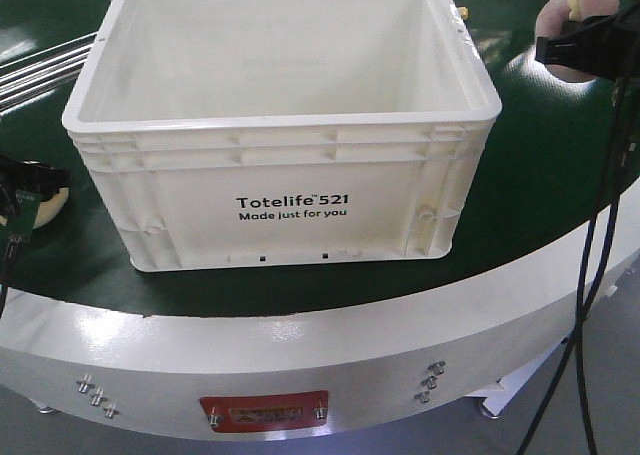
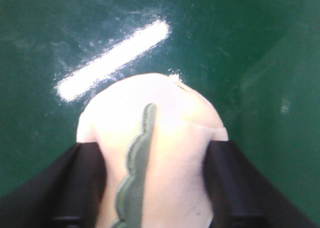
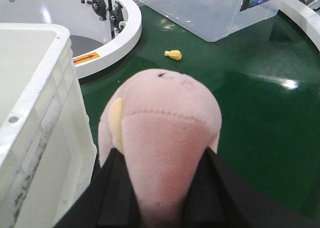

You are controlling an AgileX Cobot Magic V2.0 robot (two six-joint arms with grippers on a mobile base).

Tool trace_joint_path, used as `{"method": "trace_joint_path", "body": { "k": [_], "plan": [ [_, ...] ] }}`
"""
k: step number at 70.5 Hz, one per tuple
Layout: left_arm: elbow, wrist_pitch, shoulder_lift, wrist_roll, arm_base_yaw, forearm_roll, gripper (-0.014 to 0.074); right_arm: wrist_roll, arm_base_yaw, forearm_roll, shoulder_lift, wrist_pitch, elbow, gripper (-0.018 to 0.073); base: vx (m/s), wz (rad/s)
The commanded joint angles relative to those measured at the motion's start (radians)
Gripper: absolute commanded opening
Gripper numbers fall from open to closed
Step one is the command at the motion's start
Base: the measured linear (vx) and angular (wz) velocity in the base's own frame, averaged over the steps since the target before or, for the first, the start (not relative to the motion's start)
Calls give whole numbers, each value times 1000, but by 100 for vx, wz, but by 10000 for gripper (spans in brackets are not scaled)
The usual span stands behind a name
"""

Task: Place moving items into box and shelve
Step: 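Grasp the cream green-striped plush ball with the left gripper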

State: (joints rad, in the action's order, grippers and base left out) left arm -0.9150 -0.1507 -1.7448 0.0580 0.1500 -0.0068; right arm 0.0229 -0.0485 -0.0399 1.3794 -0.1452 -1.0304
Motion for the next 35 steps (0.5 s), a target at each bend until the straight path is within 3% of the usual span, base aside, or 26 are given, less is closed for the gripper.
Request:
{"method": "trace_joint_path", "body": {
  "k": [1,10,23,35],
  "plan": [
    [-20,6,27,5,-2,-6,277,15,5,-8,-36,86,-31,-12,0,0],
    [-20,8,30,1,-2,-6,-29,15,5,-8,-36,86,-31,-12,0,0],
    [-20,30,56,9,-2,-11,-28,14,5,-8,-36,92,-31,-12,0,0],
    [-21,135,148,9,-7,-61,-27,14,5,-8,-38,137,-37,-12,0,0]
  ]
}}
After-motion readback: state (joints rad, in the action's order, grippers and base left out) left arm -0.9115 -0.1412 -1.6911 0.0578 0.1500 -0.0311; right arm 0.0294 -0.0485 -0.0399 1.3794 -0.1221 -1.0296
